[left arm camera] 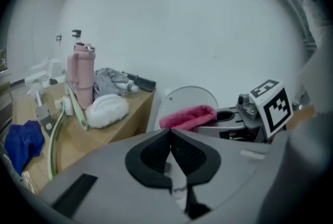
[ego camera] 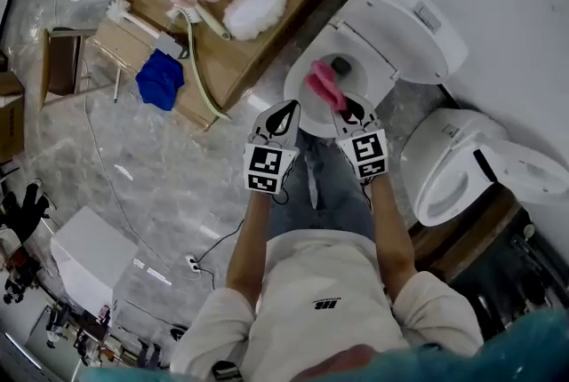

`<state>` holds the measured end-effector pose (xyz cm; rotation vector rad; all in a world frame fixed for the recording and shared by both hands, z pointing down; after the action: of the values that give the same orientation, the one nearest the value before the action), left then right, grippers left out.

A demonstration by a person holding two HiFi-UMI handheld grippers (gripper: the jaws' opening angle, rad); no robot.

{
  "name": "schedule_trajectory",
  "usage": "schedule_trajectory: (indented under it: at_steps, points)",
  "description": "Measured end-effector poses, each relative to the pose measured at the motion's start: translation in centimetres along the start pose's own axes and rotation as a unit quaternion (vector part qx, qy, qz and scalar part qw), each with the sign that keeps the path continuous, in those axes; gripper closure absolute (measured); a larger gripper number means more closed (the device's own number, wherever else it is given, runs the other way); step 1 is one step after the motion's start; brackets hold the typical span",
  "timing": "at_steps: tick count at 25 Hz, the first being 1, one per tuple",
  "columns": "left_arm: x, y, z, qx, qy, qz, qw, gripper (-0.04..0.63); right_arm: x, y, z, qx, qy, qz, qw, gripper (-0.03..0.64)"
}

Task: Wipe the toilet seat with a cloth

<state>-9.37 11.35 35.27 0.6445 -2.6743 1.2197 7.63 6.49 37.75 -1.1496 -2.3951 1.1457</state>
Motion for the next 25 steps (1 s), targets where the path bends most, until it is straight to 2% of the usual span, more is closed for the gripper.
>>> schedule_trajectory:
  at_steps: [7, 14, 20, 25]
  points:
    - [-3.7, 6.0, 6.0, -0.043, -0.046, -0.003, 0.9980, 0.584, 1.1, 9.9, 4.8, -0.063, 0.002, -0.029, 0.998, 0.595]
    - [-7.0, 10.7, 9.7, -0.064, -0.083, -0.004, 0.9945, 0.584, 2.2, 17.4, 7.2, -0.098, 0.008, -0.047, 0.994, 0.595]
    - [-9.3, 12.2, 10.9, -0.073, -0.109, -0.024, 0.9911, 0.584, 2.7, 20.3, 8.2, -0.115, 0.014, -0.061, 0.991, 0.595]
    - [-9.6, 11.8, 11.2, -0.069, -0.128, -0.035, 0.9887, 0.584, 2.5, 21.0, 9.0, -0.124, 0.014, -0.076, 0.989, 0.595]
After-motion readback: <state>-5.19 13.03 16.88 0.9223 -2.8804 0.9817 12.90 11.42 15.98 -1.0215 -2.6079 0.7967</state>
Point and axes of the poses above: the fingertips, and each gripper's own axes: y backward along the fingers, x to its left, z out of its top, the point moved 9 cm from there along y, backward along the fingers, and after that the axes turned 12 degrees about x, right-handed, at the moved point
